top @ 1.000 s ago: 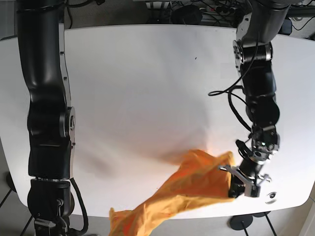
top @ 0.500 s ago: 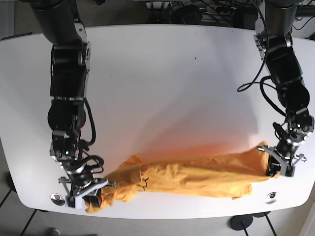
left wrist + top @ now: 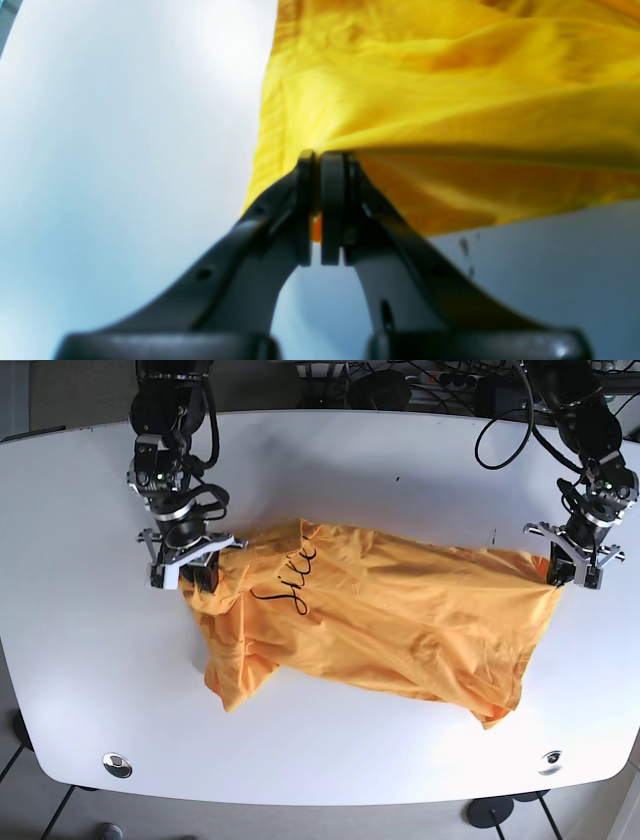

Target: Fold the T-shirt properly

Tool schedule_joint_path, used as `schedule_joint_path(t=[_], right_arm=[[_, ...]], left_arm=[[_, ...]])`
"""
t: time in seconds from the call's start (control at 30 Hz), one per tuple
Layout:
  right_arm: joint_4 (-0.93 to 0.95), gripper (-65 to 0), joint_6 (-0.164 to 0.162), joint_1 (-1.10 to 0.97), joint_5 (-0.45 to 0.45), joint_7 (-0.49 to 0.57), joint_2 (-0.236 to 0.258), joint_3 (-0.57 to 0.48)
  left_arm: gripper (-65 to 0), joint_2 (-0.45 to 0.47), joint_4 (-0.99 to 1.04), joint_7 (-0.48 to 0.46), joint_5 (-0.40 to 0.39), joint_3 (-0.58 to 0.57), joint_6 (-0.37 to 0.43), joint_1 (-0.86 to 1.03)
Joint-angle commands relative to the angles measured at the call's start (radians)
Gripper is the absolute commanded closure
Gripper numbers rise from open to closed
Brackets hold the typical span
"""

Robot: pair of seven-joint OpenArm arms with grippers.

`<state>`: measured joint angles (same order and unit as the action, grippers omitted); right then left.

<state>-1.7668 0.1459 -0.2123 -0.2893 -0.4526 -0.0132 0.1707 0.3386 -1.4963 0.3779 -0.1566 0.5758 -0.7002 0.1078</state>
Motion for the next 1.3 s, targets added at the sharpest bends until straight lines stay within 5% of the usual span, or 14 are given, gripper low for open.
schedule_joint_path(t=[0.03,0.23,0.33,0.43,0.5,0.63,0.9,1.0,1.17,1.3], right_arm=[[-0.057,-2.1,0.005,-0.045,-0.006,0.03,-0.011,0.0],[-0.129,-5.4,0.005,-0.209,-0.006,0.031,-0.052,0.0],[-0.15,-21.6,0.005,-0.269,-0.006,0.031,-0.052,0.0],[-0.229,-48.5,0.01,-0.344,-0.004,0.031,-0.046,-0.003],[-0.236,-52.5,0.011,-0.341,0.0,0.031,-0.04,-0.003],[-0.183,-52.5,0.013,-0.195,-0.006,0.024,0.046,-0.001],[0.115,-52.5,0.022,0.093,-0.006,-0.074,0.085,-0.007],[0.23,-52.3,0.102,0.144,-0.001,-0.076,0.083,-0.007],[0.301,-52.0,0.125,0.153,-0.006,-0.077,0.077,-0.009],[0.37,-33.8,0.145,0.202,-0.006,-0.077,0.061,-0.009]], left_arm=[[0.0,0.017,-0.053,-0.018,-0.021,0.031,0.002,0.036],[0.0,-0.017,-0.111,-0.018,-0.022,0.132,0.002,0.191],[0.0,-0.029,-0.131,-0.018,-0.022,0.174,0.002,0.243],[0.0,-0.062,-0.152,-0.017,-0.018,0.215,0.002,0.277],[-2.4,-0.065,-0.171,-0.017,-0.018,0.215,0.002,0.278],[-21.0,-0.091,-0.246,0.094,-0.019,0.246,0.002,0.275],[-21.1,-0.111,-0.249,0.109,-0.019,0.25,0.002,0.181],[-21.5,-0.111,-0.249,0.109,-0.018,0.249,0.002,0.142],[-21.1,-0.111,-0.244,0.109,-0.016,0.241,0.002,0.109],[-21.1,-0.106,-0.244,0.109,-0.014,0.25,0.002,0.06]])
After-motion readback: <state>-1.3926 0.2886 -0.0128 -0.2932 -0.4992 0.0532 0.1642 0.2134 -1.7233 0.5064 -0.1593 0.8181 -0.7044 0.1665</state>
